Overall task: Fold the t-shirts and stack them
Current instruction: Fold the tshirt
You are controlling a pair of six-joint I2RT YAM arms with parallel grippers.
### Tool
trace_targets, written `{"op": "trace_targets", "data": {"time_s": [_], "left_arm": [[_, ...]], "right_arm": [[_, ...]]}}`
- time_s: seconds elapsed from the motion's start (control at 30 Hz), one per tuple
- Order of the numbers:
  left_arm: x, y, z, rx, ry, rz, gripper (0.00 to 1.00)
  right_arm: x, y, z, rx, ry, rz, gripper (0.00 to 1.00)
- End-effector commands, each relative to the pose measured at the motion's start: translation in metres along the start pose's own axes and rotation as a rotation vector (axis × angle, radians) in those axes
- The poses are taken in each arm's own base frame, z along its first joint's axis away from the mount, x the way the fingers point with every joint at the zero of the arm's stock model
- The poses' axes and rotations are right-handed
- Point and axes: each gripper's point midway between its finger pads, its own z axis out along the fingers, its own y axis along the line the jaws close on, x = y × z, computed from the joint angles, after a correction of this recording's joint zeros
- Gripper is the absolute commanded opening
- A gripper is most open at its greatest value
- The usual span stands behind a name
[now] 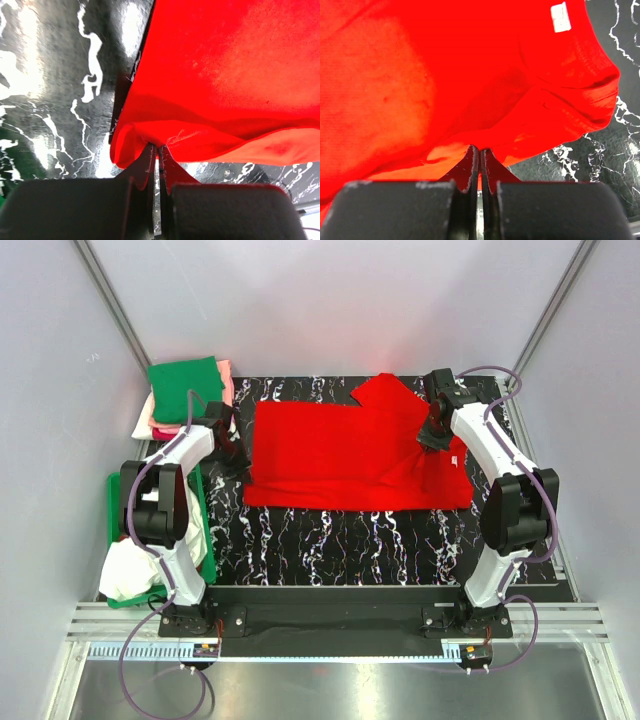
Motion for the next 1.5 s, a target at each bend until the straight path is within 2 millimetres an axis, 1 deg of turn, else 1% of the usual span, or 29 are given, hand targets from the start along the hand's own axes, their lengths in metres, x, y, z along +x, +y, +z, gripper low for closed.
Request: {"op": "trace_targets", "data": {"time_s": [0.0,0.17,0.23,0.27,0.3,0.43,0.5,0.57,0.6,0.67,0.7,0.73,0.77,0.8,0.83,0.87,0.9,1.0,1.03,1.07,1.1,1.13,1.2,1.23,1.3,1.33,1.4,1.43,1.47], "left_arm": [[-0.022,0.004,-0.011,-0.051,-0.063,0.02,0.0],[-0.034,0.0,-0.012,-0.055,-0.08,0.021,0.01],[-0.036,-0.002,-0.004,-0.053,-0.059,0.018,0.02],[-0.044,-0.008,-0.006,-0.036,-0.07,0.021,0.03],[-0.045,-0.007,0.002,-0.039,-0.054,0.02,0.03],[-0.06,-0.017,0.011,-0.019,-0.04,0.033,0.09],[-0.067,-0.02,0.016,-0.016,-0.033,0.043,0.19],[-0.068,-0.017,0.019,-0.037,-0.017,0.045,0.3],[-0.069,-0.016,0.02,-0.048,-0.013,0.045,0.43],[-0.073,-0.016,0.014,-0.057,-0.037,0.049,0.52],[-0.076,-0.021,-0.001,-0.042,-0.078,0.056,0.57],[-0.072,-0.018,-0.005,-0.051,-0.087,0.051,0.59],[-0.074,-0.022,-0.021,-0.037,-0.126,0.059,0.61],[-0.072,-0.022,-0.028,-0.039,-0.139,0.059,0.64],[-0.062,-0.017,-0.028,-0.057,-0.126,0.056,0.66],[-0.061,-0.021,-0.04,-0.04,-0.159,0.065,0.66],[-0.055,-0.019,-0.041,-0.041,-0.156,0.066,0.66],[-0.031,-0.011,-0.041,-0.027,-0.158,0.053,0.67],[-0.026,-0.009,-0.04,-0.023,-0.158,0.044,0.67],[-0.015,-0.003,-0.035,-0.025,-0.152,0.04,0.67],[-0.012,-0.001,-0.033,-0.023,-0.155,0.036,0.67],[-0.009,0.0,-0.03,-0.017,-0.159,0.029,0.68],[0.002,0.006,-0.021,-0.016,-0.137,0.017,0.7],[0.003,0.002,-0.019,0.009,-0.137,0.01,0.7],[0.01,0.005,-0.012,0.016,-0.125,-0.003,0.72],[0.007,0.005,-0.01,0.018,-0.137,-0.012,0.72],[0.012,0.008,-0.002,0.013,-0.124,-0.025,0.74],[0.01,0.009,0.001,0.016,-0.131,-0.039,0.74],[0.012,0.01,0.005,0.012,-0.123,-0.046,0.74]], "right_arm": [[-0.027,0.0,-0.003,0.002,-0.077,0.016,0.0],[-0.033,0.002,0.008,0.009,-0.071,0.016,0.0],[-0.035,0.003,0.012,0.015,-0.067,0.016,0.0],[-0.038,0.003,0.016,0.032,-0.07,0.017,0.0],[-0.039,0.004,0.017,0.034,-0.072,0.02,0.0],[-0.044,0.003,0.028,0.067,-0.066,0.029,0.0],[-0.049,0.001,0.033,0.085,-0.067,0.042,0.0],[-0.055,0.007,0.041,0.068,-0.069,0.045,0.0],[-0.056,0.011,0.044,0.06,-0.061,0.046,0.0],[-0.066,0.015,0.055,0.074,-0.057,0.048,0.11],[-0.071,0.013,0.06,0.086,-0.053,0.055,0.19],[-0.074,0.014,0.072,0.101,-0.036,0.057,0.45],[-0.077,0.012,0.078,0.11,-0.024,0.068,0.62],[-0.082,0.005,0.085,0.122,-0.014,0.086,0.74],[-0.085,0.001,0.096,0.133,0.004,0.096,0.89],[-0.087,-0.002,0.102,0.131,0.015,0.109,0.93],[-0.093,-0.013,0.105,0.139,0.023,0.133,0.96],[-0.094,-0.025,0.097,0.133,0.034,0.155,0.97],[-0.09,-0.031,0.084,0.119,0.011,0.164,0.97],[-0.086,-0.033,0.076,0.103,0.0,0.174,0.98],[-0.079,-0.037,0.069,0.094,-0.011,0.184,0.98],[-0.069,-0.06,0.058,0.097,-0.027,0.225,0.98],[-0.047,-0.072,0.05,0.062,-0.001,0.269,0.98],[-0.027,-0.091,0.047,0.055,0.01,0.303,0.97],[-0.004,-0.097,0.047,0.009,0.047,0.327,0.96],[0.016,-0.106,0.051,0.013,0.073,0.329,0.96],[0.034,-0.112,0.056,0.009,0.113,0.335,0.95],[0.049,-0.114,0.062,0.004,0.146,0.337,0.94],[0.053,-0.117,0.065,0.008,0.155,0.341,0.94]]}}
